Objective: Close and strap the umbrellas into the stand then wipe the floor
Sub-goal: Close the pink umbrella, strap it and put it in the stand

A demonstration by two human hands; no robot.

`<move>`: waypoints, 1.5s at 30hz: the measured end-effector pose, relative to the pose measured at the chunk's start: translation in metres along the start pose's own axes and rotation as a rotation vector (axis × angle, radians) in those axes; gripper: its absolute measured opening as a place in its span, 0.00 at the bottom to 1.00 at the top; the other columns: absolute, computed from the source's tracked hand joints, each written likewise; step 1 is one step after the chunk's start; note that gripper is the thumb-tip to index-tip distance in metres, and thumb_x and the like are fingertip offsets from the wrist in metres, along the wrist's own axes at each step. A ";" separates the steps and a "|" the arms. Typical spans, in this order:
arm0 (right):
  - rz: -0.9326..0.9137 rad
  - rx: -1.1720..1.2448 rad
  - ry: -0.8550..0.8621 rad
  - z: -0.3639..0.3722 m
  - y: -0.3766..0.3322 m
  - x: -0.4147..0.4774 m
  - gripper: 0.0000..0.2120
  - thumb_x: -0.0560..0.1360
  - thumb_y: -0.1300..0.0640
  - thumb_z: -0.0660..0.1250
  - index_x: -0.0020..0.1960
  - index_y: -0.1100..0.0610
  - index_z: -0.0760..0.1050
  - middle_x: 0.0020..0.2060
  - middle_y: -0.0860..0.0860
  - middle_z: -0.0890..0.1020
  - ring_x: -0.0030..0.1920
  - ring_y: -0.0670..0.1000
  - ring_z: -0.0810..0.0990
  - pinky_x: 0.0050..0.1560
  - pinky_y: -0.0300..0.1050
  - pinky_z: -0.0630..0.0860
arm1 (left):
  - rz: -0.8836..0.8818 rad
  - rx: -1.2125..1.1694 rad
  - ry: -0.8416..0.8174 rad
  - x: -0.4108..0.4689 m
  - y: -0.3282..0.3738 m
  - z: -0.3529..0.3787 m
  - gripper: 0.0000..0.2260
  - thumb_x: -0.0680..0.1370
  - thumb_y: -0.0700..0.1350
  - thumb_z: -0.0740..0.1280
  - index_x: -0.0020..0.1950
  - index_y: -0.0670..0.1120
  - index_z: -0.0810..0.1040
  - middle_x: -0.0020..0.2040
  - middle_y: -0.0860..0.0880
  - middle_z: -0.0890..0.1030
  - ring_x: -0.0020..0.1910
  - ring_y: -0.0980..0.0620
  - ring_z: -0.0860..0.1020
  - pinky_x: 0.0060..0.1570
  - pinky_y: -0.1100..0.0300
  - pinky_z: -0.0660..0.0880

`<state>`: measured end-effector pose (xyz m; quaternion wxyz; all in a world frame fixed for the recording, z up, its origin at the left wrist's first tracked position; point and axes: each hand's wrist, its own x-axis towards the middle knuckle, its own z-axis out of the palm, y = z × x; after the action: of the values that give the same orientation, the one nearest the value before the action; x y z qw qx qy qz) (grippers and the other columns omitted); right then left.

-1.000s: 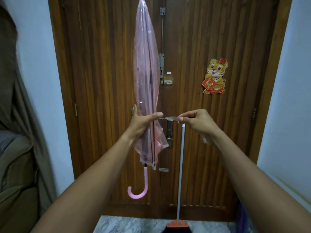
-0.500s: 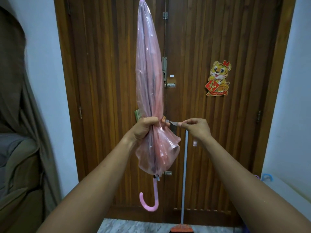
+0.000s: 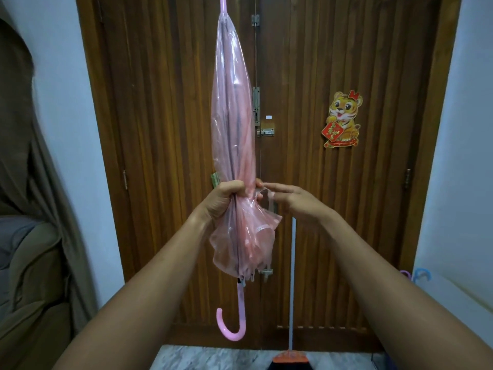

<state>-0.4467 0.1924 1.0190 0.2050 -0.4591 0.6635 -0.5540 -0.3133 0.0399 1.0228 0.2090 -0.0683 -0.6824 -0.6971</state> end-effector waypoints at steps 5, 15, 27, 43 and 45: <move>0.093 0.282 -0.070 0.003 -0.011 -0.014 0.20 0.84 0.52 0.58 0.58 0.66 0.80 0.40 0.54 0.83 0.44 0.51 0.83 0.44 0.41 0.79 | -0.034 0.033 -0.002 -0.006 0.007 0.003 0.15 0.67 0.36 0.63 0.52 0.42 0.81 0.43 0.44 0.81 0.43 0.45 0.80 0.48 0.51 0.79; 0.074 0.174 -0.116 -0.022 -0.011 -0.022 0.04 0.75 0.57 0.74 0.46 0.58 0.86 0.41 0.55 0.82 0.38 0.50 0.78 0.38 0.41 0.80 | -0.042 0.264 0.153 -0.003 0.004 -0.014 0.23 0.68 0.39 0.68 0.63 0.35 0.77 0.46 0.43 0.80 0.44 0.46 0.79 0.45 0.53 0.80; -0.059 -0.208 0.027 -0.021 -0.053 -0.035 0.07 0.72 0.54 0.77 0.43 0.58 0.86 0.37 0.53 0.87 0.37 0.52 0.79 0.31 0.38 0.75 | 0.015 0.621 0.433 0.004 -0.016 -0.018 0.32 0.75 0.52 0.74 0.71 0.51 0.60 0.60 0.50 0.75 0.55 0.50 0.81 0.53 0.50 0.82; -0.111 -0.256 0.083 0.020 -0.109 0.007 0.03 0.77 0.66 0.70 0.49 0.65 0.82 0.41 0.60 0.86 0.38 0.53 0.87 0.43 0.46 0.85 | 0.263 0.850 0.254 0.003 -0.036 0.016 0.26 0.73 0.59 0.55 0.68 0.49 0.70 0.48 0.41 0.78 0.43 0.40 0.76 0.44 0.41 0.74; -0.108 -0.308 0.138 0.025 -0.111 0.012 0.03 0.77 0.65 0.70 0.48 0.64 0.82 0.41 0.59 0.86 0.37 0.51 0.87 0.42 0.45 0.85 | 0.248 0.847 0.281 0.005 -0.036 0.023 0.22 0.77 0.61 0.52 0.60 0.48 0.74 0.48 0.36 0.78 0.44 0.38 0.77 0.45 0.38 0.75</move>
<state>-0.3910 0.1724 1.1171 0.0558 -0.4811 0.7274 -0.4862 -0.3363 0.0605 0.9925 0.3908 0.0373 -0.8587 -0.3294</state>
